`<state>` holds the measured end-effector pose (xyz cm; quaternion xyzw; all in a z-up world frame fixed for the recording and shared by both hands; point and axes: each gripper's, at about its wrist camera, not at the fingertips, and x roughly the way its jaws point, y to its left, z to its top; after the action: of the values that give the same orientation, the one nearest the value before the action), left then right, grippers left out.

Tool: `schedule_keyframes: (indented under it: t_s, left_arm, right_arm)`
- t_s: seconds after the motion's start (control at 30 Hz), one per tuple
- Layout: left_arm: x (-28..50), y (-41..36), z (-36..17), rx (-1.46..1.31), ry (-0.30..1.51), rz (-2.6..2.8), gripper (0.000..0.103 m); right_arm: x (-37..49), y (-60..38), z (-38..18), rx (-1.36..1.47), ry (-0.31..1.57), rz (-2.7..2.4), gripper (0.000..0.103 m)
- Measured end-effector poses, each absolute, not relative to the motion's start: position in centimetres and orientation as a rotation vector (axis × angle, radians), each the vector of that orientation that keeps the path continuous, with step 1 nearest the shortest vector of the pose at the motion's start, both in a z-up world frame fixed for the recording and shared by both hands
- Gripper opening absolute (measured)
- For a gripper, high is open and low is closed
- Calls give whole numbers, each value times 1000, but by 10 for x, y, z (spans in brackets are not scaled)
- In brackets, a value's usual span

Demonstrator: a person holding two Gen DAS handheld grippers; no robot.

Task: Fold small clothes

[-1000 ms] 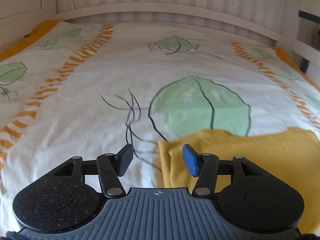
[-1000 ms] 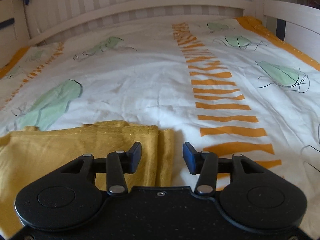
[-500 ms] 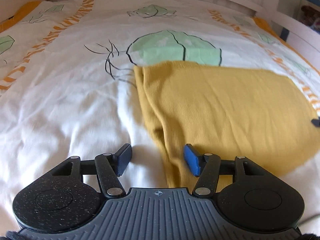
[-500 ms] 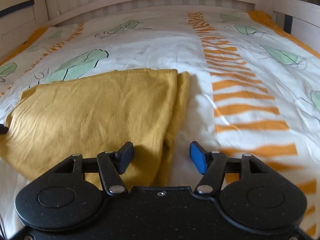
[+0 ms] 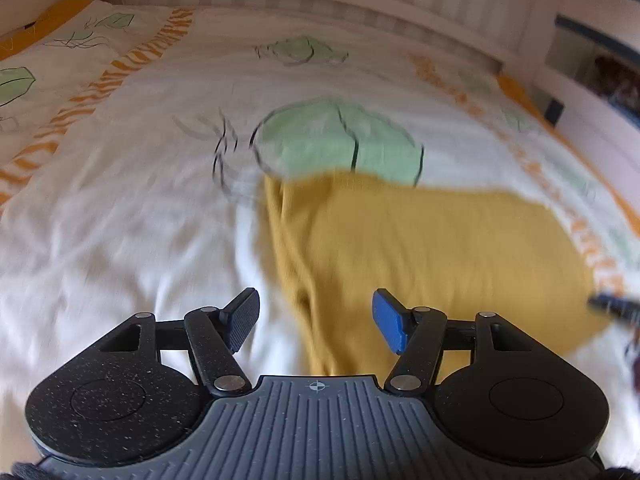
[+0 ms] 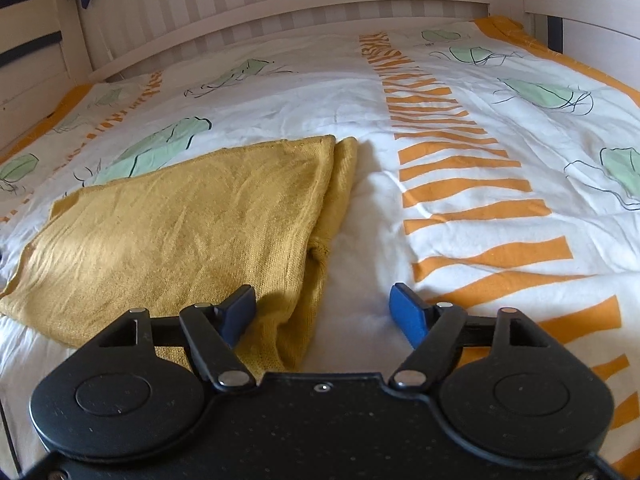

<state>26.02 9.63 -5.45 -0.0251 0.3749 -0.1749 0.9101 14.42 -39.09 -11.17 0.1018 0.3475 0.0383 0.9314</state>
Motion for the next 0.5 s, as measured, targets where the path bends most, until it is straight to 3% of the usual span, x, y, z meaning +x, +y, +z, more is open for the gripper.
schedule_keyframes:
  t_s: [0.27, 0.5]
  left_arm:
    - [338, 76, -67, -138, 813, -359, 60]
    - [360, 58, -83, -109, 848, -339, 60]
  right_arm:
    - [144, -386, -115, 187, 700, 95, 86]
    - [143, -387, -117, 191, 695, 104, 88]
